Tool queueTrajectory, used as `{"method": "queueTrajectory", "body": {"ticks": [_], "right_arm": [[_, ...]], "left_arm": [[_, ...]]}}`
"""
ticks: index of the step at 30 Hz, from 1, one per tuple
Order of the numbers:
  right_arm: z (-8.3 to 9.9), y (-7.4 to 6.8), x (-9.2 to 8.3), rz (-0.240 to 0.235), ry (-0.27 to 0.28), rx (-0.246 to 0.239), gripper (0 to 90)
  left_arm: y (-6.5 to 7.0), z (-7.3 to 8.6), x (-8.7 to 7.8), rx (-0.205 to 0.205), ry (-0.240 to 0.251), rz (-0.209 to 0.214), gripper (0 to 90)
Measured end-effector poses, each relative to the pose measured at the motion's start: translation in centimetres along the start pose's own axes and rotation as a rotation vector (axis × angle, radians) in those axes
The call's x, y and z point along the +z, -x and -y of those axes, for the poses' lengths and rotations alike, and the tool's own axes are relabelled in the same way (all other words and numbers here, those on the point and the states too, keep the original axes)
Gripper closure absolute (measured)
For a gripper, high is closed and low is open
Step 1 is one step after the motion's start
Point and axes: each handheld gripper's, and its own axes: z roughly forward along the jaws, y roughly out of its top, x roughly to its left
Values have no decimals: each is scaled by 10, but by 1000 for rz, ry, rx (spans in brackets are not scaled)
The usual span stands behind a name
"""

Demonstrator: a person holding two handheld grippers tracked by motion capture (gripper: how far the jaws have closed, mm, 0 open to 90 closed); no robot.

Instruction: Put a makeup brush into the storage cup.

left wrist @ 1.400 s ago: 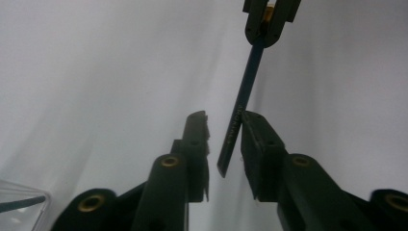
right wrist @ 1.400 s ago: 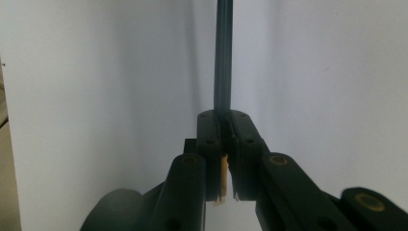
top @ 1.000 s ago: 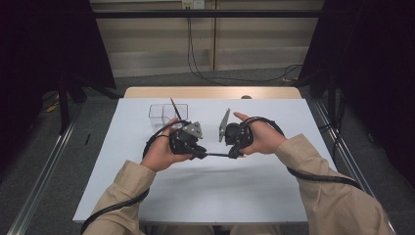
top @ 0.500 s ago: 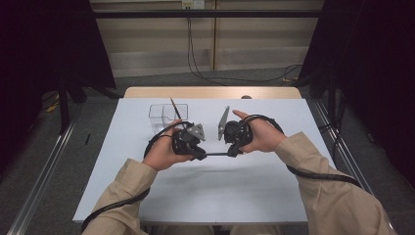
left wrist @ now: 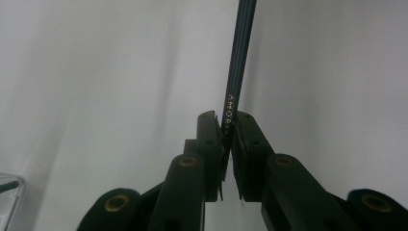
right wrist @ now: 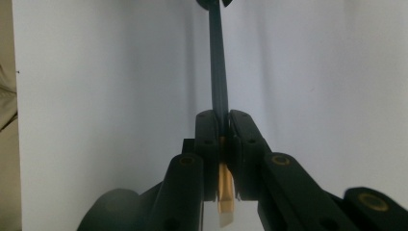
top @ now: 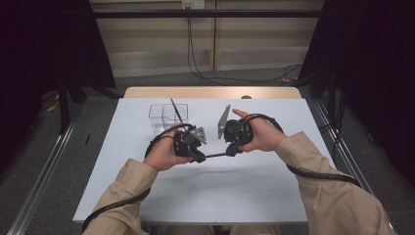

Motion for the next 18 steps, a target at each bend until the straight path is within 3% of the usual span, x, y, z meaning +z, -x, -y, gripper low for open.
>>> {"method": "queueTrajectory", "body": {"ticks": [6,9,12,14,18], "right_arm": [[3,1,-3,26,21,20,799],[4,2,-3,33,41,29,737],[4,2,-3,45,49,43,653],[4,2,-3,59,53,61,551],[7,5,-3,72,112,100,381]], "left_arm": [[2,-1,-1,-12,15,26,860],[2,0,-3,-13,23,25,860],[2,0,-6,-8,24,22,861],[2,1,-7,-8,29,19,861],[1,3,-7,-11,34,27,861]]}}
